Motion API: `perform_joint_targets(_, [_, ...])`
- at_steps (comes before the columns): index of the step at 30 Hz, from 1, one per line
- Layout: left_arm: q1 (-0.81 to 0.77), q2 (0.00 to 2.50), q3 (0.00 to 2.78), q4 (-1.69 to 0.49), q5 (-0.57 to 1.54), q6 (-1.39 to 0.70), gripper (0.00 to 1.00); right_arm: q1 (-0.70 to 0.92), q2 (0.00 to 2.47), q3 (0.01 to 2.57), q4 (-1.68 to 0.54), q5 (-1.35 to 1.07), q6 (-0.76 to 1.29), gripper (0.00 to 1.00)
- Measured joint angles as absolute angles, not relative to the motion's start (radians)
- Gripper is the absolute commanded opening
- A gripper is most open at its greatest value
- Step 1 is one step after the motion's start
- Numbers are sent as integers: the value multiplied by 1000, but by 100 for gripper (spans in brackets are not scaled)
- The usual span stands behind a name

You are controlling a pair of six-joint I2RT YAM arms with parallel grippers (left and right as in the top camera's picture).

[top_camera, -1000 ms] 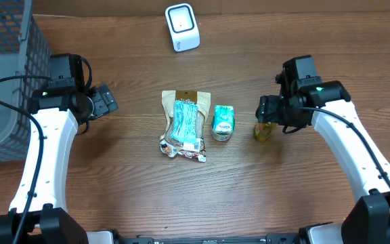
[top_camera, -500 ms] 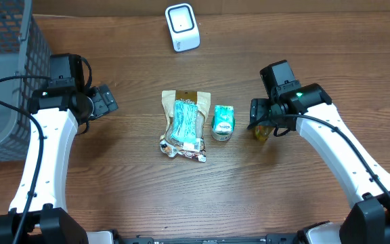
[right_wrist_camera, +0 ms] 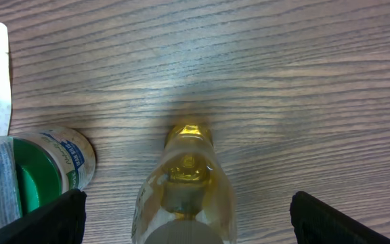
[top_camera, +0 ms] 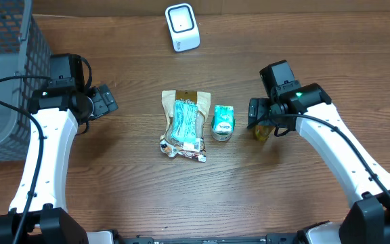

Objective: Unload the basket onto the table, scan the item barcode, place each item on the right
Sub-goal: 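Lower the right gripper around the juice bottle and close on it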

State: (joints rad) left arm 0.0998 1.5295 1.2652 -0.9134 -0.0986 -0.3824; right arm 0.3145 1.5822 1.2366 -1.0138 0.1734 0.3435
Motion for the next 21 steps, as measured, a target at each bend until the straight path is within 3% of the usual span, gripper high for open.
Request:
perform_joint_targets(7, [100,1530,1265,-913,-99,-382,99,315,1631,1236,-1012,176,344,88])
perform_joint_targets(21, [100,1530,1265,-913,-99,-382,100,315,1650,1236,-1016,175,344,66])
